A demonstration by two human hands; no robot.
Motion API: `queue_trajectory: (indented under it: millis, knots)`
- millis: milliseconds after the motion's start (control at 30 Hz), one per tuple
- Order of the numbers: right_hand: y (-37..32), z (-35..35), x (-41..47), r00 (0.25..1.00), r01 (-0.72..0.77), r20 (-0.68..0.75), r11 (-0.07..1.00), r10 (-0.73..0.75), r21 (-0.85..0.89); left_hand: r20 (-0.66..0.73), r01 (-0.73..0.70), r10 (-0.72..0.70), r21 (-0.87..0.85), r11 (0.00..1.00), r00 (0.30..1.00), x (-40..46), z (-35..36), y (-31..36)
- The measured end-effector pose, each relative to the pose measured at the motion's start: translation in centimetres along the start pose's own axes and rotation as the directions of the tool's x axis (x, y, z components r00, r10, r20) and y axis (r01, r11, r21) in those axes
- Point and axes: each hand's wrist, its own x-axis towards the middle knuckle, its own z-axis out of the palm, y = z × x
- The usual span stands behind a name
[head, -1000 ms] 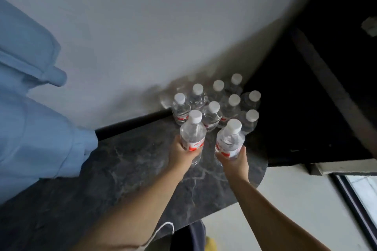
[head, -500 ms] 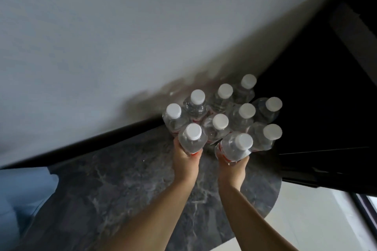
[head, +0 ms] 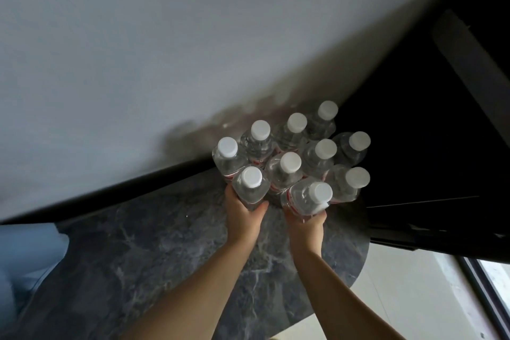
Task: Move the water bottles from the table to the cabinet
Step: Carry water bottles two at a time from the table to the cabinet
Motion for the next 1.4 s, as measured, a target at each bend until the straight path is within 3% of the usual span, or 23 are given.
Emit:
queue_trajectory:
  millis: [133, 267, 533, 700, 833, 1000, 1267, 1400]
  knots:
    - [-0.6, -1.5, -2.1, 0.994, 0.016, 0.11, 1.0, -0.014, -0.013, 0.033, 0.144, -0.146, 0.05, 0.988, 0.989, -2.0, -1.3, 0.4]
    - [-1.0, -3.6, -4.8, 0.99, -0.003, 0.141, 0.999, 0.009, -0.049, 0.06, 0.167, -0.179, 0.163, 0.972, 0.982, -3.7, -3.2, 1.1]
    - [-5.2, -9.6, -8.9, 0.984, 0.131, 0.137, 0.985, -0.115, -0.11, 0.05, 0.049, -0.06, 0.204, 0.978, 0.997, -7.6, -7.5, 7.6]
    - [-10.6, -13.6, -12.6, 0.934, 0.338, 0.192, 0.919, -0.3, -0.206, 0.061, -0.122, 0.109, 0.273, 0.954, 0.992, -11.6, -9.9, 13.9]
    - [-14.0, -16.8, -15.7, 0.861, 0.5, 0.349, 0.742, -0.37, -0.446, 0.082, -0.286, 0.276, 0.379, 0.88, 0.958, -14.8, -12.0, 18.3]
    - [-16.5, -18.7, -19.6, 0.779, 0.627, 0.499, 0.47, -0.38, -0.621, 0.105, -0.345, 0.336, 0.465, 0.815, 0.936, -17.4, -14.8, 21.5]
    - [-21.1, -14.6, -26.0, 0.584, 0.785, 0.739, 0.0, -0.336, -0.62, 0.156, -0.436, 0.435, 0.59, 0.679, 0.887, -18.7, -21.1, 24.4]
    - [-22.4, -9.9, -28.8, 0.509, 0.833, 0.812, -0.075, -0.286, -0.548, 0.155, -0.452, 0.458, 0.601, 0.66, 0.875, -18.5, -25.7, 24.5]
